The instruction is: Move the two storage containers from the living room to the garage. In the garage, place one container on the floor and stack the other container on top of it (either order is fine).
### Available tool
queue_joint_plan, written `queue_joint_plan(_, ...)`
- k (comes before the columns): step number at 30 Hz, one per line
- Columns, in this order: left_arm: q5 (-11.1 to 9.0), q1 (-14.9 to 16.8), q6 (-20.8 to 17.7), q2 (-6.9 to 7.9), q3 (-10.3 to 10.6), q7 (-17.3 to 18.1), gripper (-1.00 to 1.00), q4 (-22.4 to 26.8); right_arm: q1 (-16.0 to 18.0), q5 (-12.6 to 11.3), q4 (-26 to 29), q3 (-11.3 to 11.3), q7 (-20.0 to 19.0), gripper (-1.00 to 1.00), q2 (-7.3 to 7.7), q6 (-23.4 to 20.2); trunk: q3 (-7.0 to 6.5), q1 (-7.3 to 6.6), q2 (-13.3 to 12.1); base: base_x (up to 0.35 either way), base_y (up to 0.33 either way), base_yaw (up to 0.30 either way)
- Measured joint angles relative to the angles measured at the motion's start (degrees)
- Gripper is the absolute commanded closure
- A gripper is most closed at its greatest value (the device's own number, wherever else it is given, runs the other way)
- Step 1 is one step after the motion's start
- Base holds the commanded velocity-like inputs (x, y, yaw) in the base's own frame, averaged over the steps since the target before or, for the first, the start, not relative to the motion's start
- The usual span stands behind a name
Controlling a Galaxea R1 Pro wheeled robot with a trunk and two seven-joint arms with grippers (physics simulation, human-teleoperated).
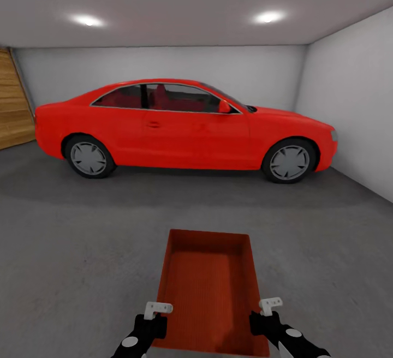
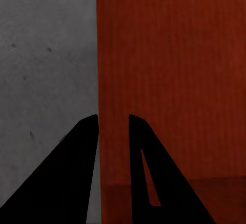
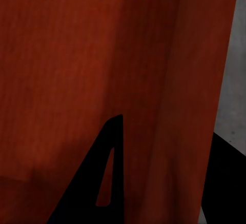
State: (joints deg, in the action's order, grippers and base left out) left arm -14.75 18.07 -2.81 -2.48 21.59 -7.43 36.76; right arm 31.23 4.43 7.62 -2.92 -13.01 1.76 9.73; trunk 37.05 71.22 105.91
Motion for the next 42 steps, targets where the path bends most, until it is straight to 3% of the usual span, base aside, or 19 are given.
queue_joint_plan(9,0.01,0.0,0.06,0.03,0.04,0.0,1.0,0.07,0.0,-0.05,0.0,-0.01,-0.02,1.0,0.0,0.13,0.82,0.03,0.0,0.255,0.0,0.0)
queue_joint_plan(32,0.0,0.0,0.15,0.07,0.09,0.01,1.0,0.1,0.0,-0.07,0.0,-0.01,-0.04,1.0,0.0,0.24,2.9,0.04,0.0,0.004,0.0,0.0)
queue_joint_plan(42,-0.15,-0.05,2.16,0.09,0.21,-0.03,1.0,-0.24,0.04,-0.62,0.25,0.82,0.23,1.0,-0.02,1.54,3.81,0.04,0.0,0.0,0.0,0.0)
